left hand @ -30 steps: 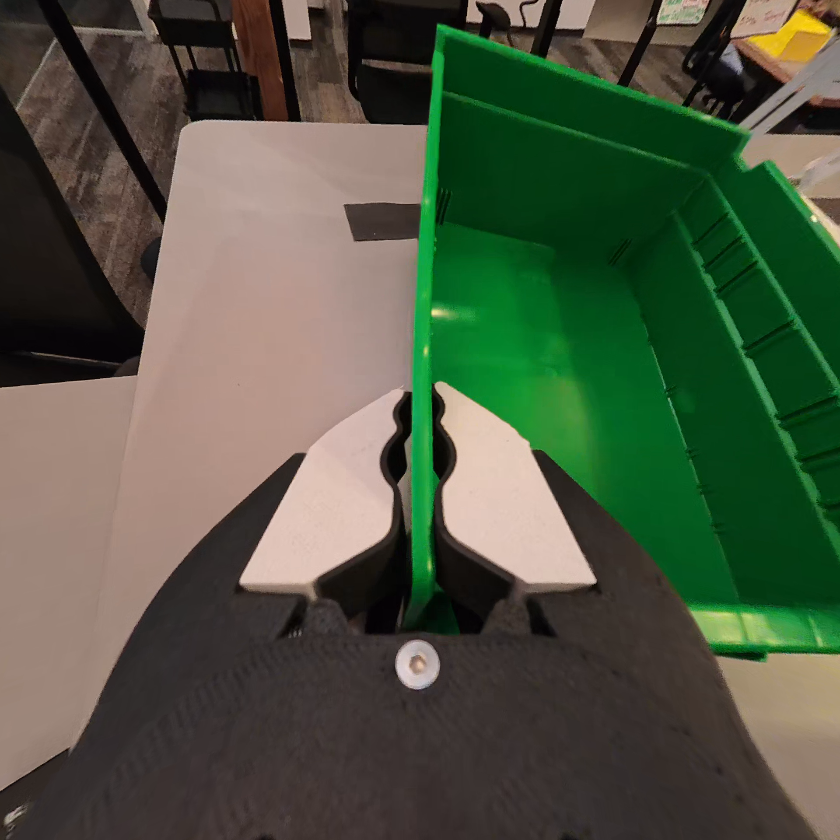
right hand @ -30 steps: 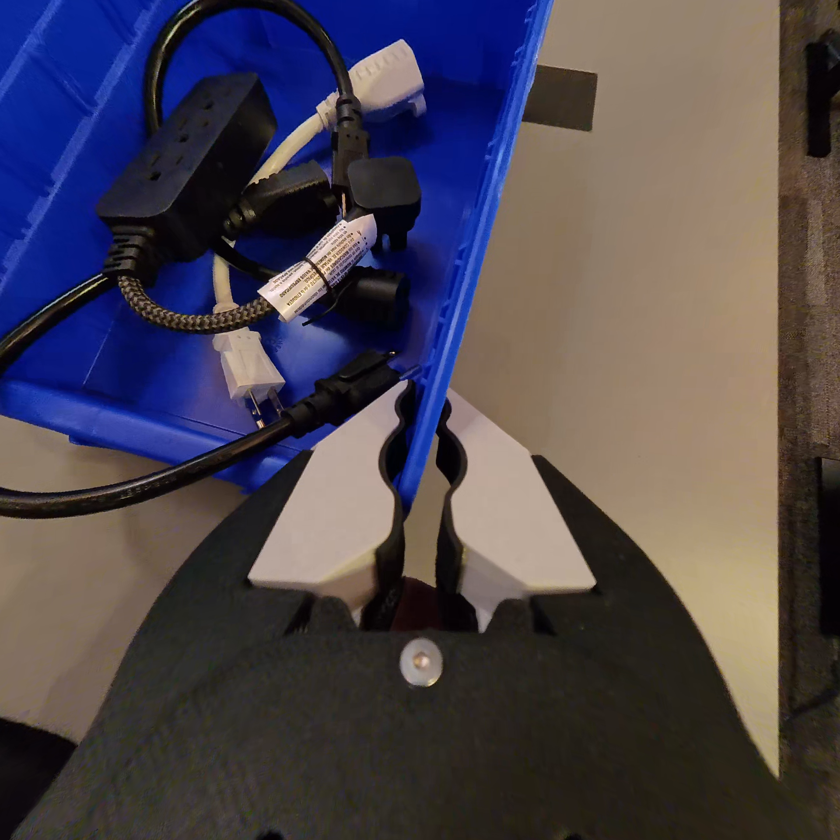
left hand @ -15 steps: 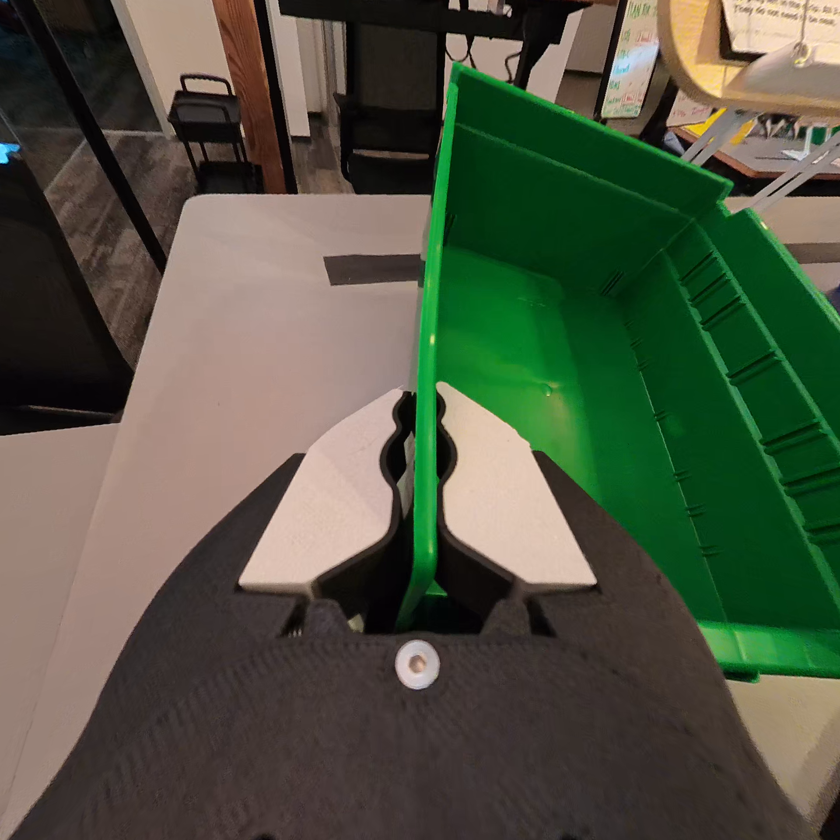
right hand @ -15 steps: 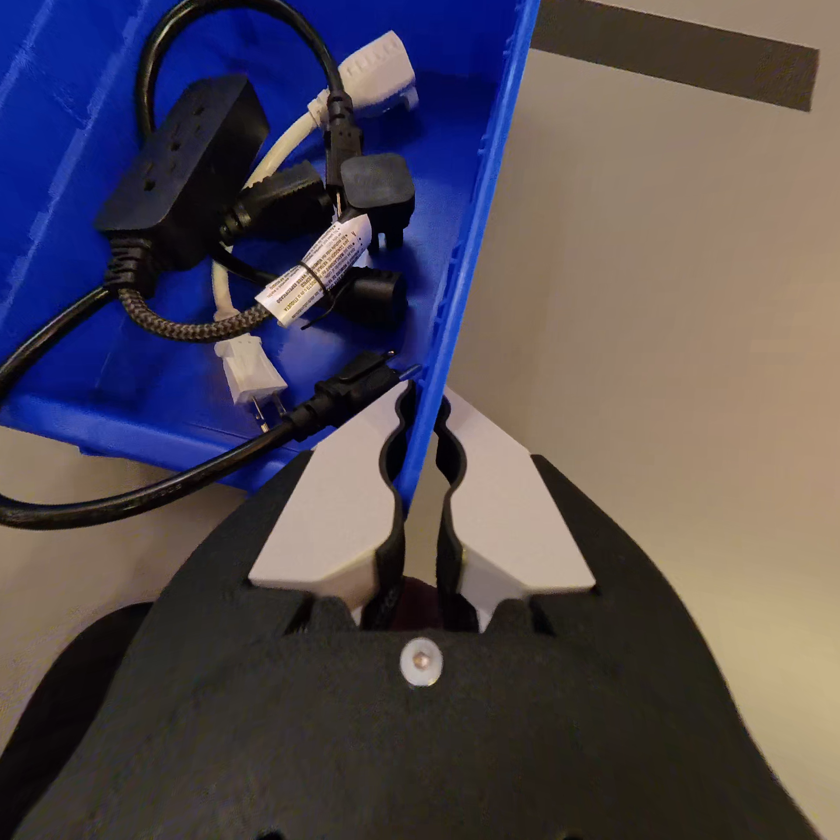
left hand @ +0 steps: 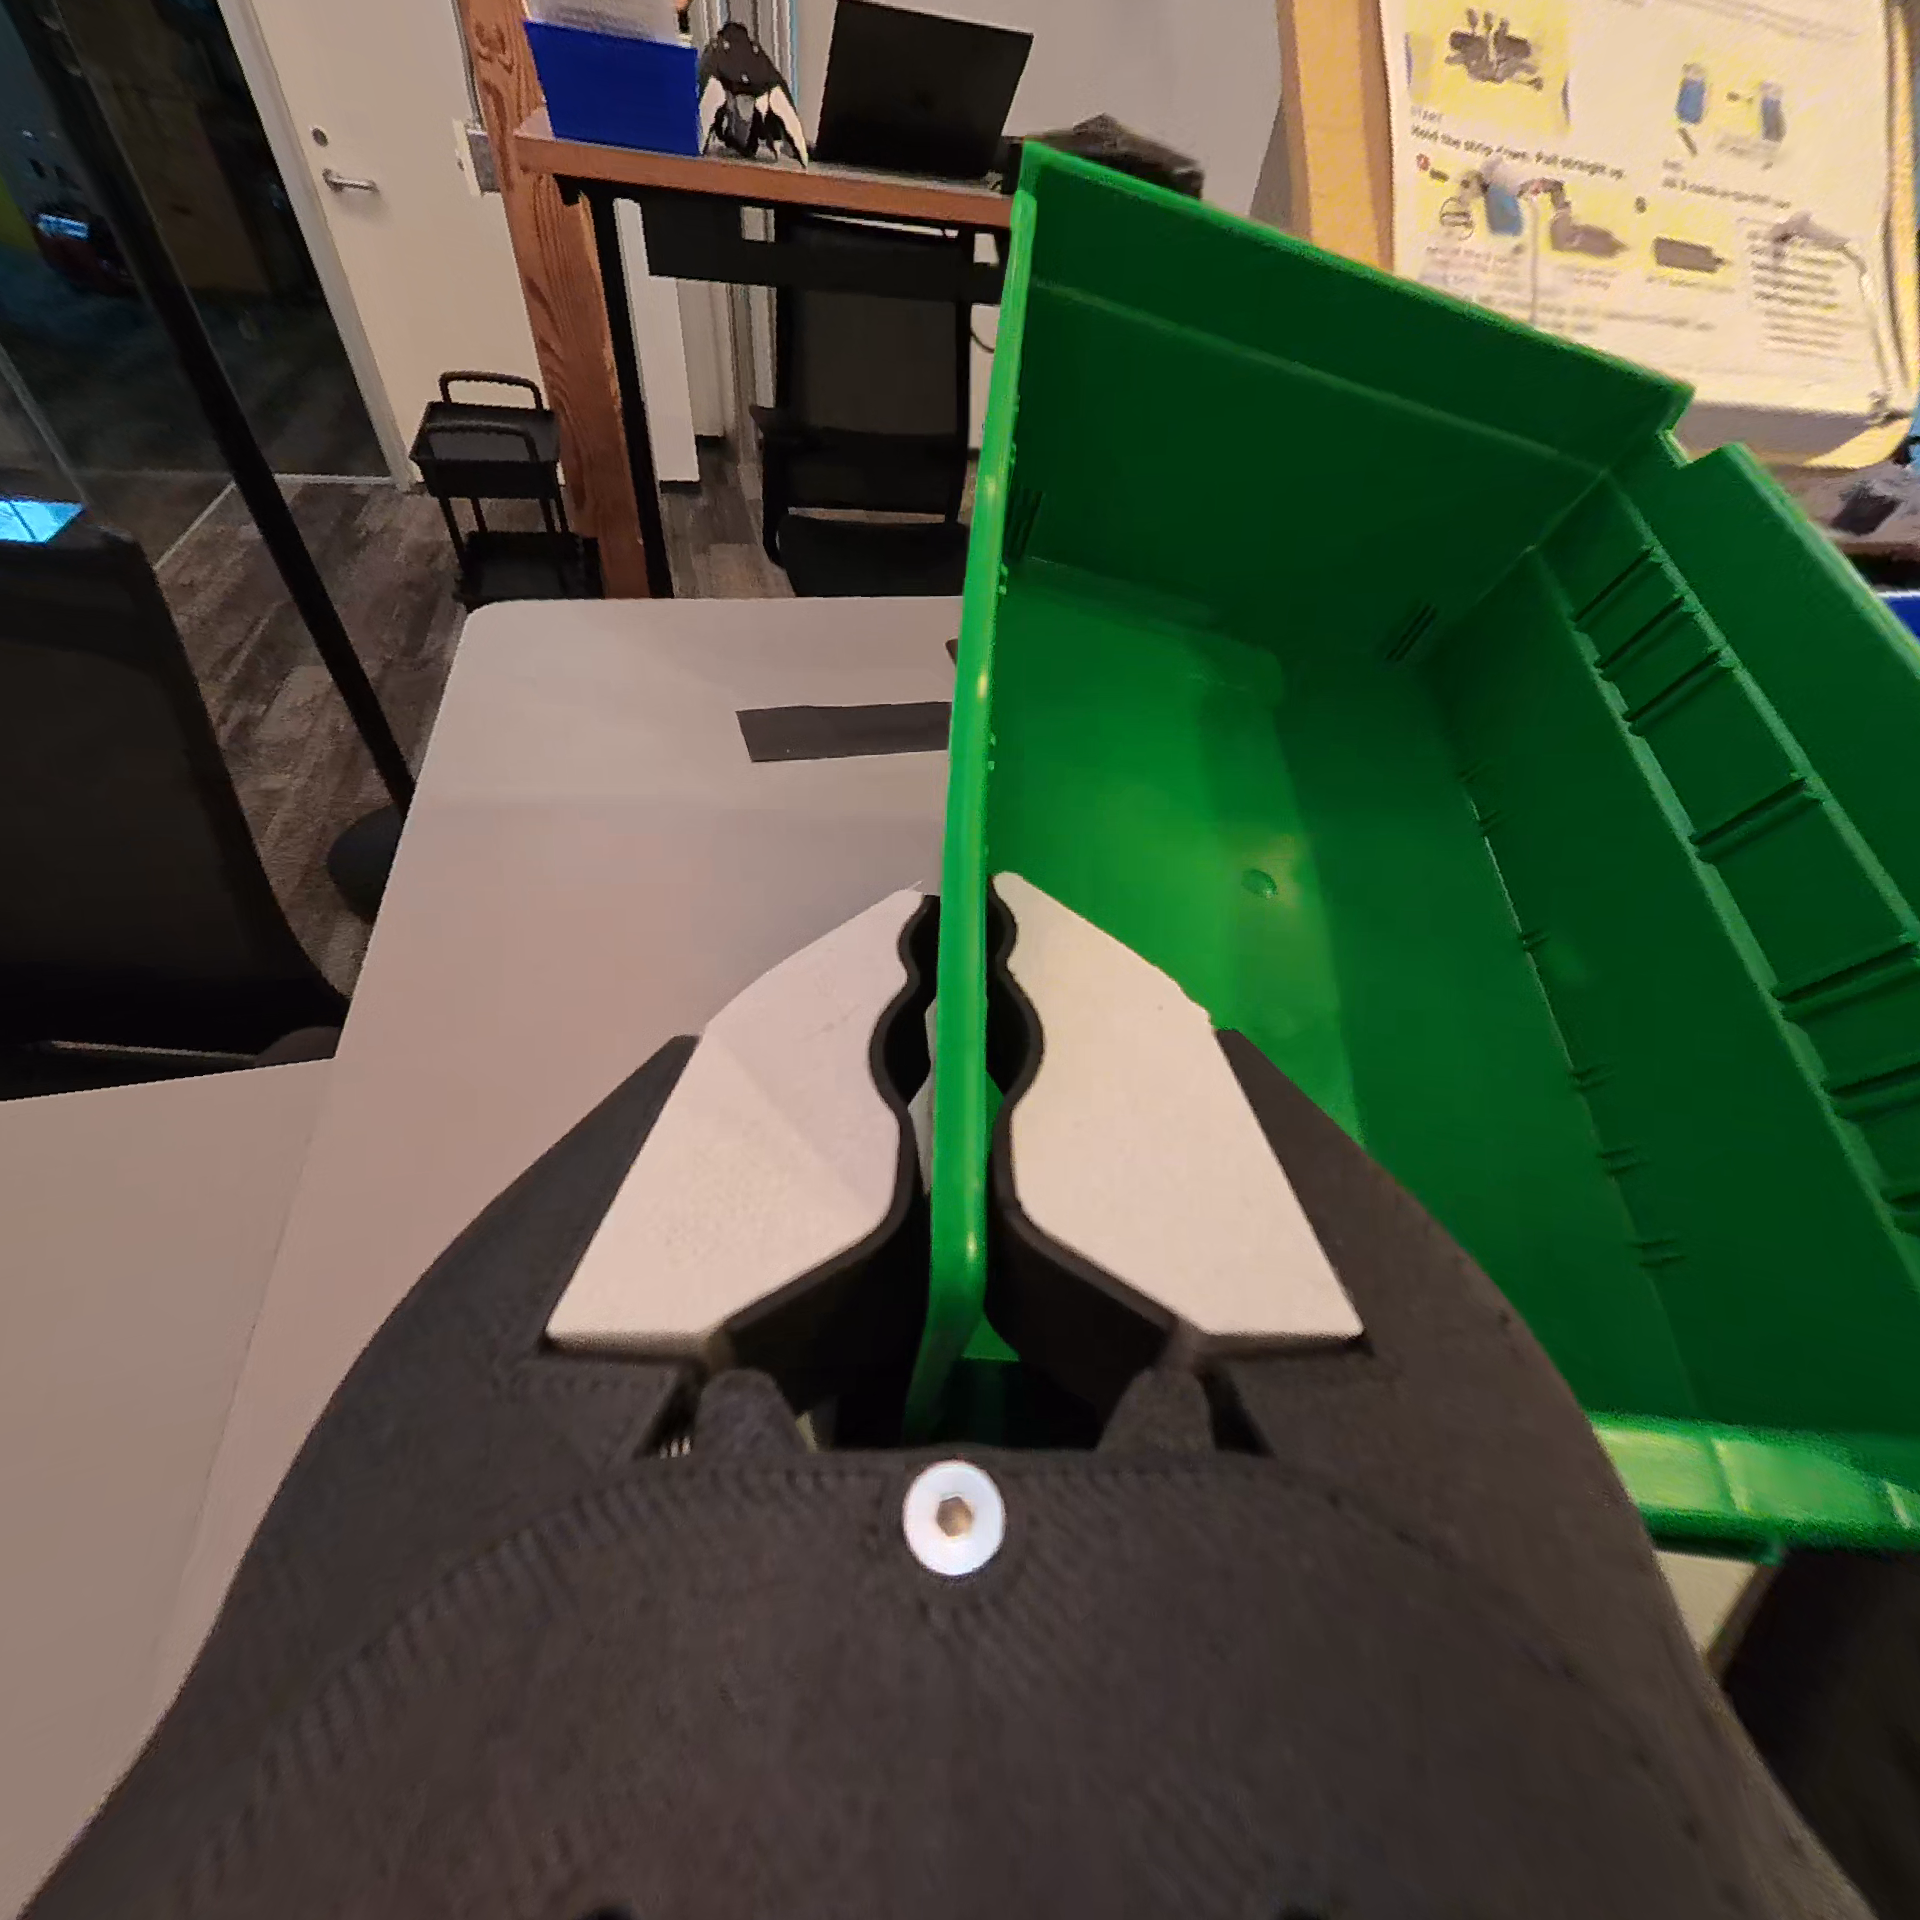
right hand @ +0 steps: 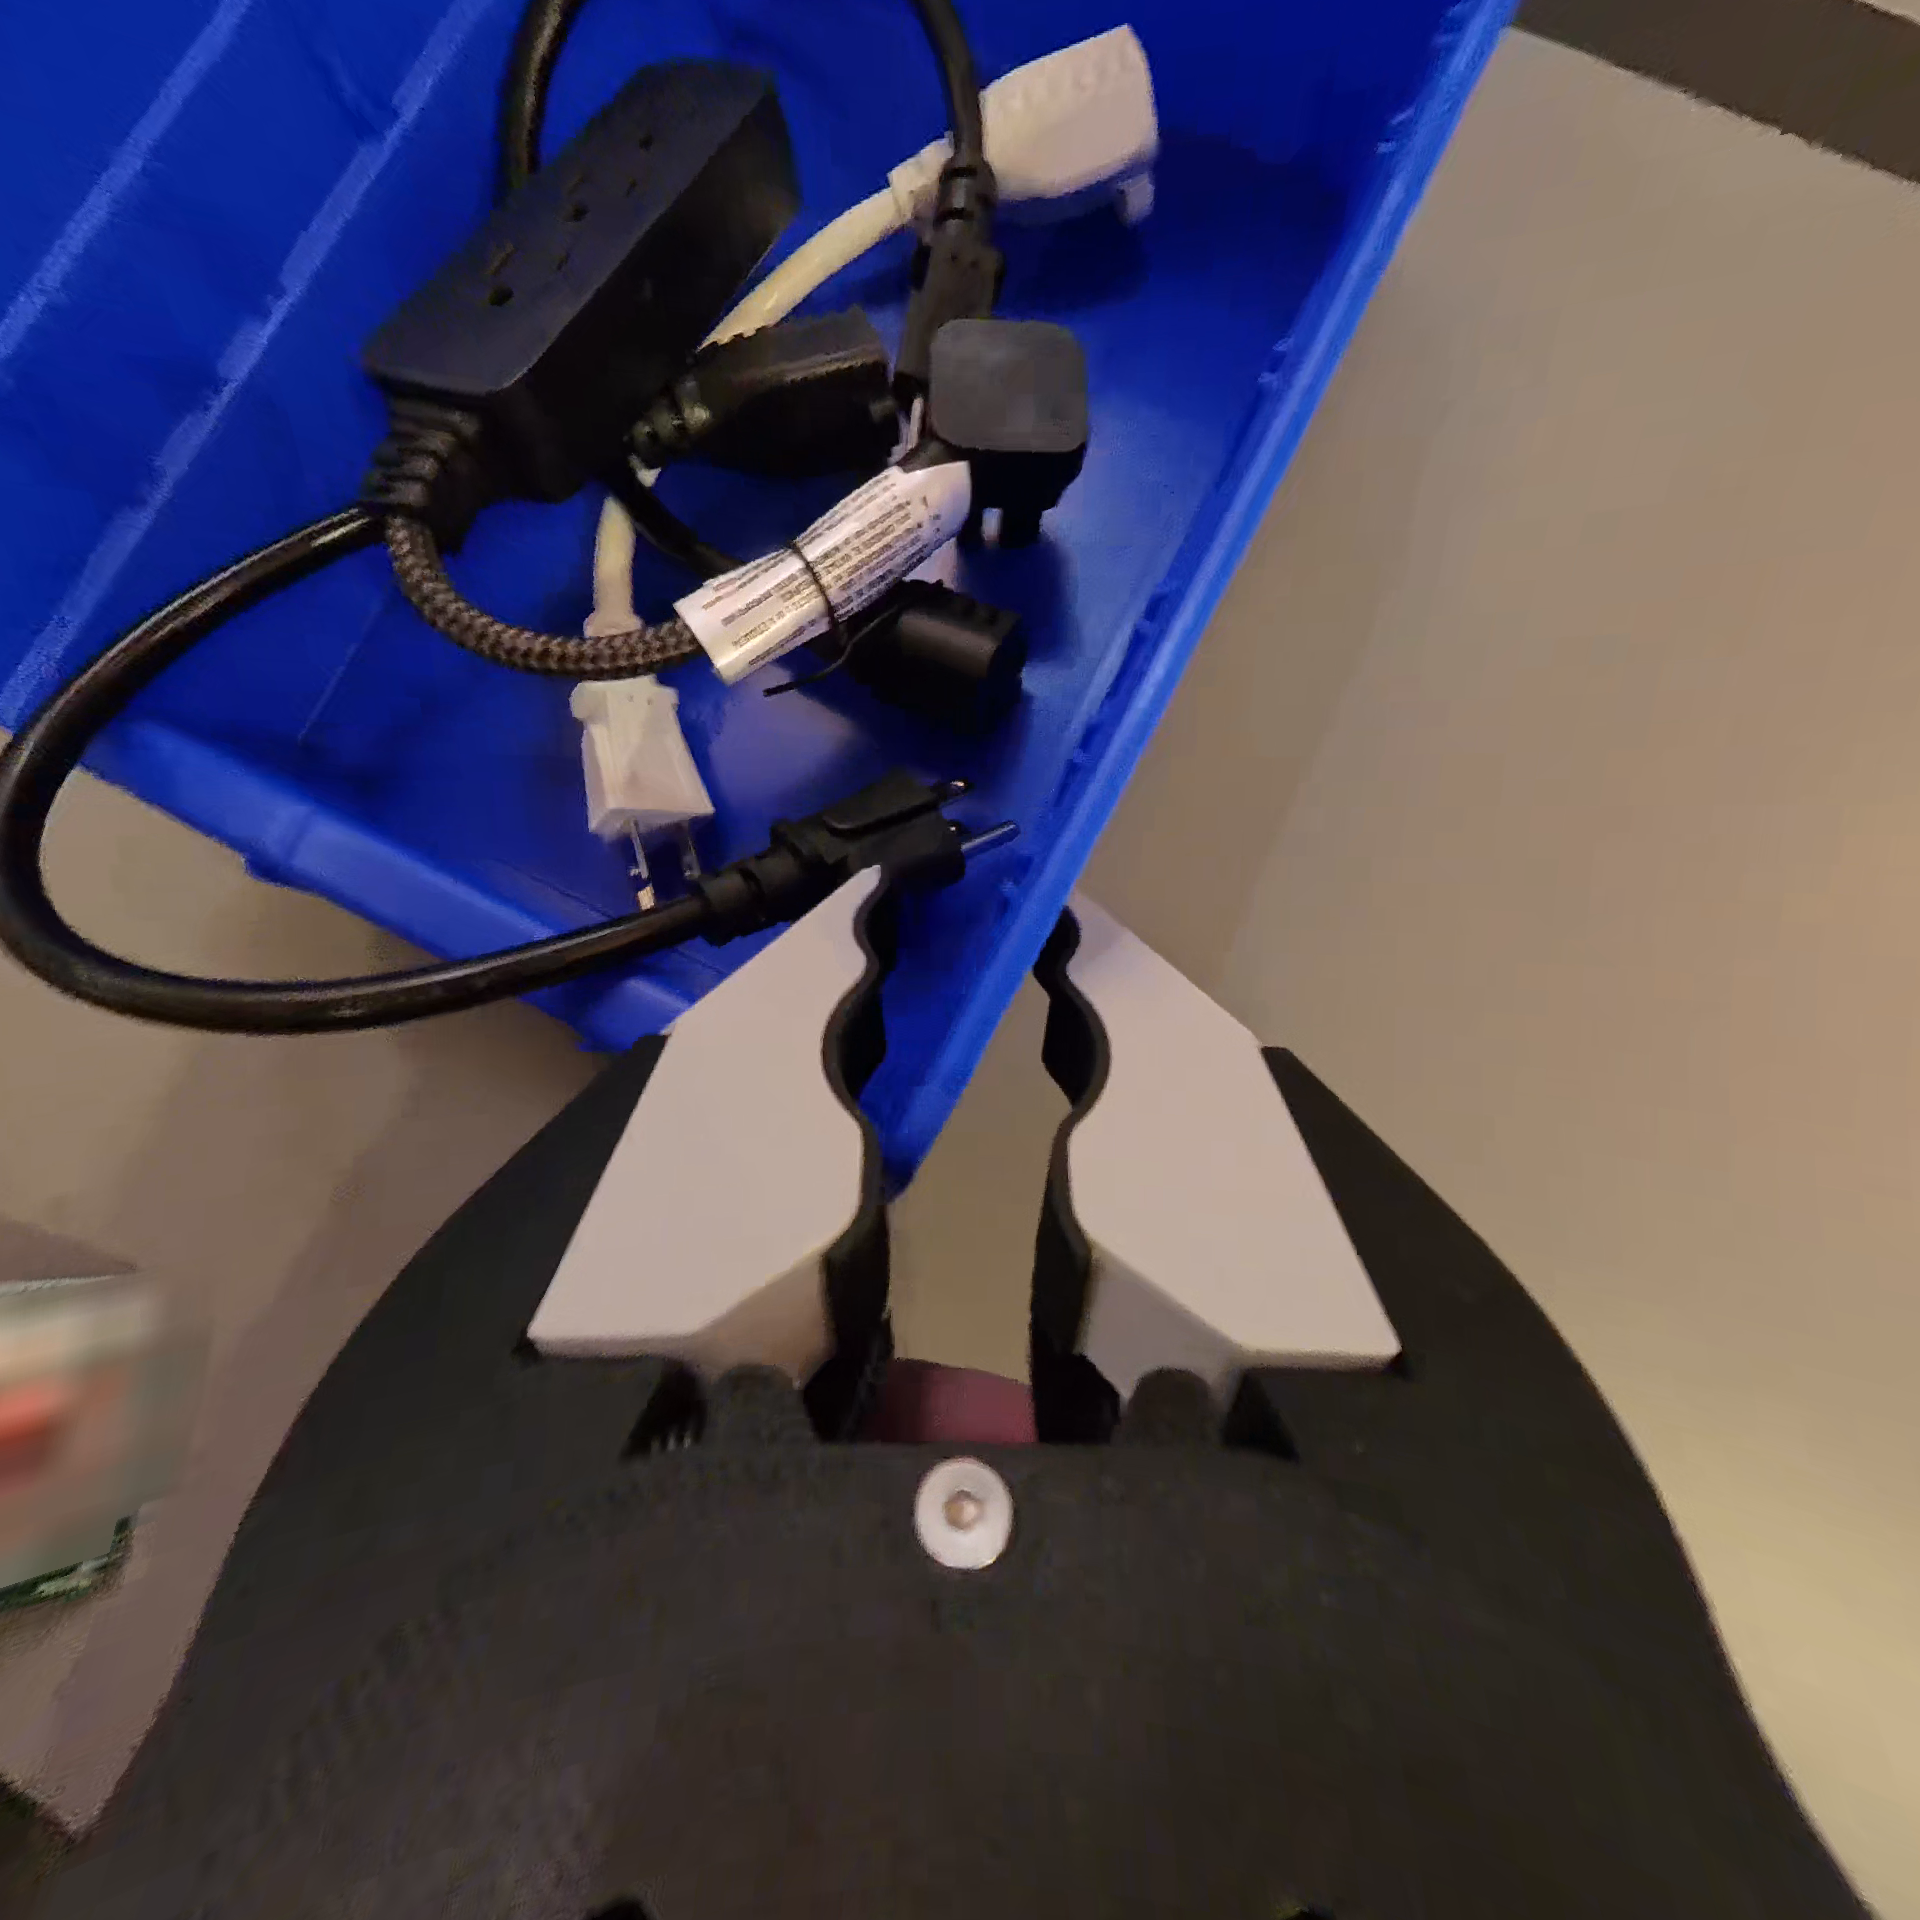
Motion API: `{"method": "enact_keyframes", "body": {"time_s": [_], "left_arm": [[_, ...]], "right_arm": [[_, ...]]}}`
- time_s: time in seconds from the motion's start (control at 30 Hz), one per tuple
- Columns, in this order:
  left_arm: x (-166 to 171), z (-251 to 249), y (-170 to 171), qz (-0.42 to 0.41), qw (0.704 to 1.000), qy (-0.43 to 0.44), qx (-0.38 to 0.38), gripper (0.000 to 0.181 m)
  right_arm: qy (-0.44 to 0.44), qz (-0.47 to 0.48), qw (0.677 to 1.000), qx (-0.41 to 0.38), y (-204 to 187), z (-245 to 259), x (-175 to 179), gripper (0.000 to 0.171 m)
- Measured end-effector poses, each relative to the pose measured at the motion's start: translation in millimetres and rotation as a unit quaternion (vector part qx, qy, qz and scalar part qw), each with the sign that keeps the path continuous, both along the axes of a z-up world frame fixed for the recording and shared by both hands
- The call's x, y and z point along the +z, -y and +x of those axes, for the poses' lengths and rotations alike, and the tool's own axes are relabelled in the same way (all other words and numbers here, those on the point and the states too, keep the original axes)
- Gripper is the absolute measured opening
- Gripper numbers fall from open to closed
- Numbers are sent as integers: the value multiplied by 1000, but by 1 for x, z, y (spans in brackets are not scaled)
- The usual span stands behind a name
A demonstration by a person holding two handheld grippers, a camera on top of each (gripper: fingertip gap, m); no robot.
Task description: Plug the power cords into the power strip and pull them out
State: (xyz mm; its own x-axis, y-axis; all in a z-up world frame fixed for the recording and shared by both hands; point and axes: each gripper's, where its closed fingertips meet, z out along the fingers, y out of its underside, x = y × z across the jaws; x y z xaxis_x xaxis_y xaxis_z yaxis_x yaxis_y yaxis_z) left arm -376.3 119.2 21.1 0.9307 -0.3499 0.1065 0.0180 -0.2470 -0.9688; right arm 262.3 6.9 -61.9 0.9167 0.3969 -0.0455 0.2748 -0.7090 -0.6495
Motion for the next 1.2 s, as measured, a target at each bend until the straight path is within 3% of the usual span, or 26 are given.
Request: {"method": "enact_keyframes", "body": {"time_s": [0.2,0.3,0.4,0.63,1.0,1.1,1.2], "left_arm": [[-1,-9,14,8,999,32,10,5],[0,-9,19,12,999,40,9,5],[3,-8,24,15,999,48,5,5],[14,-7,31,34,997,73,6,5],[9,-18,56,37,995,89,19,5],[5,-19,56,36,995,95,20,5],[4,-17,53,37,994,98,20,5]], "right_arm": [[-68,-2,997,21,14,-11,26,34],[-50,30,998,7,-5,5,50,42],[-31,24,999,23,-30,9,55,37],[-10,-46,999,25,-75,17,32,38],[-187,-108,974,73,-57,-22,32,50],[-192,-94,974,76,-56,-24,28,34],[-182,-88,976,77,-54,-29,28,33]]}}
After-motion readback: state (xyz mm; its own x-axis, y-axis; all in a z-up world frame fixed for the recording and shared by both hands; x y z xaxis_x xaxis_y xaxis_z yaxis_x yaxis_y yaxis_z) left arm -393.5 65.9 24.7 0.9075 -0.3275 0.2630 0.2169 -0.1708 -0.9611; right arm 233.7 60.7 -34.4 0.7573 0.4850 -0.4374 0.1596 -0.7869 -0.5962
